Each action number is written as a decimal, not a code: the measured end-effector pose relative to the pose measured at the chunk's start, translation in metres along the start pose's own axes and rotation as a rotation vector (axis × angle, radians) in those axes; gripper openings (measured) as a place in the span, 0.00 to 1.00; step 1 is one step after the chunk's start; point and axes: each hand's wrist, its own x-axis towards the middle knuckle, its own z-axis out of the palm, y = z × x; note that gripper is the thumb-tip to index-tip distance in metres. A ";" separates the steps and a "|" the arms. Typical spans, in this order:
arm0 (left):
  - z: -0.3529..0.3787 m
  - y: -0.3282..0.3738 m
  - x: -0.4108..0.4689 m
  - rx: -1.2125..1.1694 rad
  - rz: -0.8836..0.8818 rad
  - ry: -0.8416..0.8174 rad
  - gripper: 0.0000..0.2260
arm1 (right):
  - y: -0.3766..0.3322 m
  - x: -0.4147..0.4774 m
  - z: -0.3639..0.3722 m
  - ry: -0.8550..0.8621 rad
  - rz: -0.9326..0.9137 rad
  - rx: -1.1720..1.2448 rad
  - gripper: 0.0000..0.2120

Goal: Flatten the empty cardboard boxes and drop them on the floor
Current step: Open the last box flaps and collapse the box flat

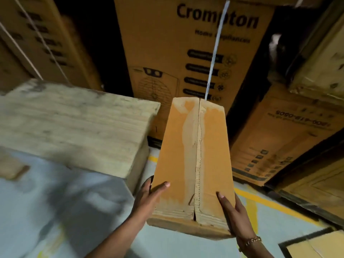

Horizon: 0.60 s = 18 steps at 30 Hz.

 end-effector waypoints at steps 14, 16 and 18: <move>-0.317 0.044 0.032 -0.087 0.176 0.214 0.36 | -0.076 0.005 0.317 -0.292 -0.067 0.016 0.67; -0.348 0.048 0.041 -0.115 0.199 0.246 0.38 | -0.084 0.011 0.355 -0.320 -0.059 0.000 0.67; -0.374 0.049 0.058 -0.122 0.199 0.279 0.38 | -0.092 0.019 0.386 -0.344 -0.072 -0.031 0.68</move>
